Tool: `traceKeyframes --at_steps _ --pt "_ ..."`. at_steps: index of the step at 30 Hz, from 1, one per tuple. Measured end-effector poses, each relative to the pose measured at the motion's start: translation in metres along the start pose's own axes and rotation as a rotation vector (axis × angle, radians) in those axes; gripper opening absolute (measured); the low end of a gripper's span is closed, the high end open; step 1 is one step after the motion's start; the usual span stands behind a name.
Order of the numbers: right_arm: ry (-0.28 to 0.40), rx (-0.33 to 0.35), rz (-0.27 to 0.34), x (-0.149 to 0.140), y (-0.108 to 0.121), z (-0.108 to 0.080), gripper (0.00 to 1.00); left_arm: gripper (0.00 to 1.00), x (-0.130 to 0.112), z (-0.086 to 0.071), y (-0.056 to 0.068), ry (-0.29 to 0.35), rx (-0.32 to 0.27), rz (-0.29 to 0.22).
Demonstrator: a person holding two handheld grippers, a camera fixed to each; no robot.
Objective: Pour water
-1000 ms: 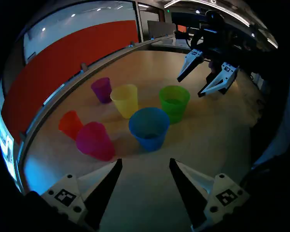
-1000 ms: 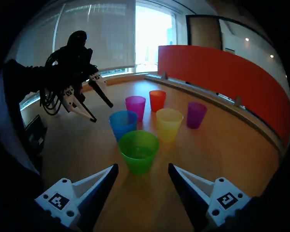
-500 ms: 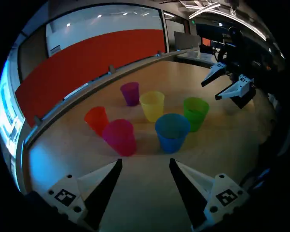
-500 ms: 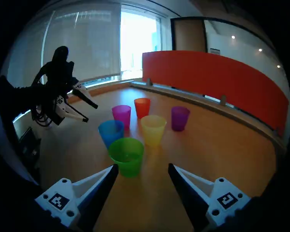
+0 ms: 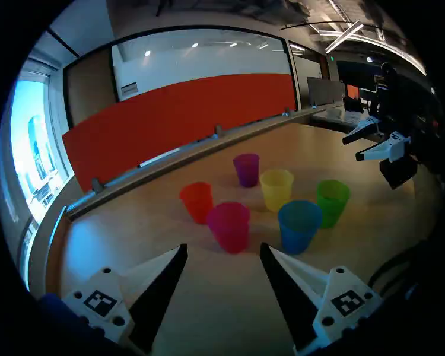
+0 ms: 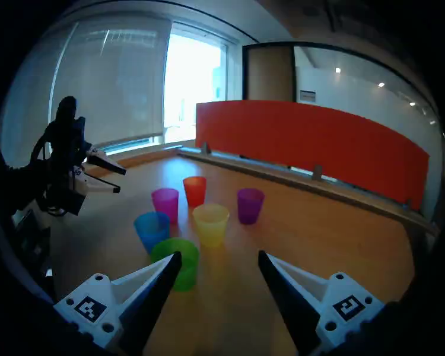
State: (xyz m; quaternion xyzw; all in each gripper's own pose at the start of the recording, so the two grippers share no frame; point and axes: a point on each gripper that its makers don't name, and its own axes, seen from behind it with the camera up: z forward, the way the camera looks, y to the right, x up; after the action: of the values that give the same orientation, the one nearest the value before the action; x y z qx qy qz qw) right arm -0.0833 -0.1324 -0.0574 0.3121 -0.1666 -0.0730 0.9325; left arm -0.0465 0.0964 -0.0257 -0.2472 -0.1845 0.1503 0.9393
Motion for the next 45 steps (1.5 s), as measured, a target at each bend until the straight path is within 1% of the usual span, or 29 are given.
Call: traceKeyframes --at_steps 2,8,11,14,17,20,23,27,32,36,38,45 --pt "0.027 -0.02 0.006 0.01 0.004 -0.002 1.0 0.9 0.006 -0.003 -0.006 0.027 0.027 -0.006" --pt "0.094 -0.101 0.005 0.036 0.021 -0.007 1.0 0.91 0.028 -0.017 -0.031 0.133 0.136 -0.042" --pt "0.13 -0.152 0.006 0.046 0.03 -0.009 1.0 0.91 0.029 -0.021 -0.038 0.164 0.173 -0.07" --pt "0.151 -0.193 0.011 0.05 0.036 -0.009 1.0 0.91 0.03 -0.025 -0.045 0.189 0.21 -0.088" --pt "0.173 -0.241 0.021 0.054 0.045 -0.01 1.0 0.91 0.034 -0.032 -0.054 0.224 0.253 -0.092" --pt "0.2 -0.286 0.032 0.057 0.052 -0.012 1.0 0.9 0.038 -0.038 -0.06 0.263 0.296 -0.108" --pt "0.227 -0.329 0.041 0.062 0.06 -0.016 1.0 0.9 0.037 -0.041 -0.063 0.283 0.321 -0.135" --pt "0.277 -0.411 0.074 0.067 0.073 -0.025 1.0 0.9 0.034 -0.044 -0.067 0.303 0.357 -0.177" --pt "0.315 -0.471 0.108 0.067 0.082 -0.034 1.0 0.9 0.027 -0.048 -0.073 0.319 0.403 -0.227" --pt "0.331 -0.506 0.114 0.066 0.085 -0.041 1.0 0.91 0.026 -0.053 -0.075 0.348 0.43 -0.268" --pt "0.337 -0.523 0.12 0.065 0.087 -0.044 1.0 0.9 0.027 -0.054 -0.074 0.36 0.434 -0.278" --pt "0.362 -0.539 0.157 0.065 0.087 -0.052 1.0 0.9 0.038 -0.062 -0.08 0.402 0.478 -0.278"
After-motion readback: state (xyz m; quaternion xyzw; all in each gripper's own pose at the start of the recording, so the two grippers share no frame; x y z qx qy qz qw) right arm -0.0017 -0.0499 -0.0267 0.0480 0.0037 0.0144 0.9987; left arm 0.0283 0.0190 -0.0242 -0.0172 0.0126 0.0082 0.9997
